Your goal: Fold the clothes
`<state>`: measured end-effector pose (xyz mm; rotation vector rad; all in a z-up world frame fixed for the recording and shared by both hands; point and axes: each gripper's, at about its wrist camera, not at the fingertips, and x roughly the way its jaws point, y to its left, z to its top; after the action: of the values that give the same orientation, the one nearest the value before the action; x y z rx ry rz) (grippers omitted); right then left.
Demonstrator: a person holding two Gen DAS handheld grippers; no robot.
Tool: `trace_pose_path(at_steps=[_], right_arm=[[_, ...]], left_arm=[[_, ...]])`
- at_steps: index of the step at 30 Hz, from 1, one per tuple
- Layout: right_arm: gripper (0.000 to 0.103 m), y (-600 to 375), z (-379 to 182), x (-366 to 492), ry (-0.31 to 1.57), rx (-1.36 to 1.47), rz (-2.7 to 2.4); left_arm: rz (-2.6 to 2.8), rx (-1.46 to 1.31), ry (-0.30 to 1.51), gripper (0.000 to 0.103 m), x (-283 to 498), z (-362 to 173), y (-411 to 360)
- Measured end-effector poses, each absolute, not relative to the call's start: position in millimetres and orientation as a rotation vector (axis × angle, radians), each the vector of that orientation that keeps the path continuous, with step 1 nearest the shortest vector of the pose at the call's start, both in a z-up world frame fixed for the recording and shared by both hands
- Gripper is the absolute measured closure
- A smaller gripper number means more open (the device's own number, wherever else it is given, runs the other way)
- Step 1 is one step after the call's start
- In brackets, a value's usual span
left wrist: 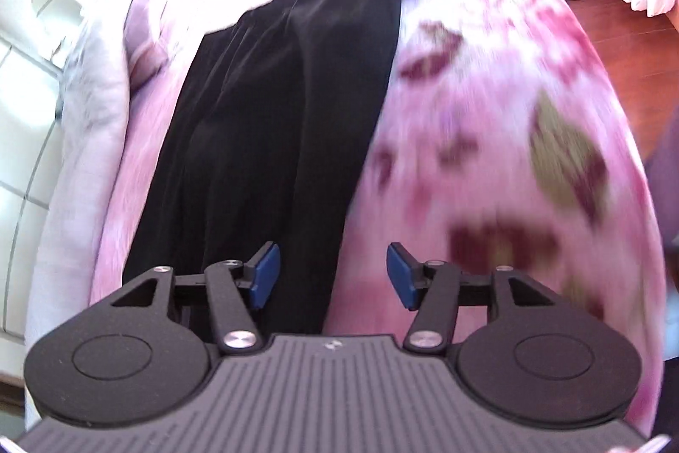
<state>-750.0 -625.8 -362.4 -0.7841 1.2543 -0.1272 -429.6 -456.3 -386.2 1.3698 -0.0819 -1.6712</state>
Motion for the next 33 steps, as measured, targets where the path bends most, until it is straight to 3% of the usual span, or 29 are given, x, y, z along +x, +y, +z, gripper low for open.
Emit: trace_pose_path(at_steps=[1,3,9,12,13,14,16,19,20,23,29,32,33], right_arm=[[0.032,-630,-364,-753,1.22,-0.786,-0.117],[0.028,-639,-369,-755,1.177,-0.787,-0.1],[0.028,-647,-373,-761,1.14,-0.823,-0.075],[0.029,-651,-376,-766,1.126,-0.842,-0.052],[0.033,-653,-377,-767,1.121,-0.848,-0.045],[0.038,-654,-378,-769,1.117,-0.855,-0.038],[0.077,-657,-380,-772,1.107,-0.868,-0.023],[0.095,-666,-370,-770,1.123,-0.822,-0.031],[0.096,-668,-367,-769,1.128,-0.807,-0.034],[0.099,-674,-352,-778,1.129,-0.799,-0.034],[0.098,-676,-357,-800,1.167,-0.835,-0.005],[0.098,-669,-368,-800,1.191,-0.87,-0.013],[0.097,-667,-372,-800,1.197,-0.891,-0.015]], left_arm=[[-1.671,1.383,-0.089,0.051,-436,-392,-466],[-1.663,1.405,-0.101,0.051,-443,-403,-484],[-1.57,1.465,-0.173,0.053,-453,-418,-514],[-1.541,1.497,-0.168,0.071,-450,-419,-516],[-1.54,1.512,-0.165,0.085,-449,-419,-516],[-1.545,1.524,-0.145,0.091,-449,-421,-518],[-1.559,1.518,-0.103,0.098,-449,-420,-521],[-1.575,1.49,-0.037,0.101,-451,-409,-528],[-1.586,1.483,-0.02,0.101,-455,-403,-527],[-1.637,1.457,0.004,0.101,-472,-383,-519],[-1.65,1.448,0.102,0.099,-495,-397,-518],[-1.627,1.444,0.131,0.088,-489,-394,-509],[-1.615,1.442,0.142,0.079,-485,-391,-503]])
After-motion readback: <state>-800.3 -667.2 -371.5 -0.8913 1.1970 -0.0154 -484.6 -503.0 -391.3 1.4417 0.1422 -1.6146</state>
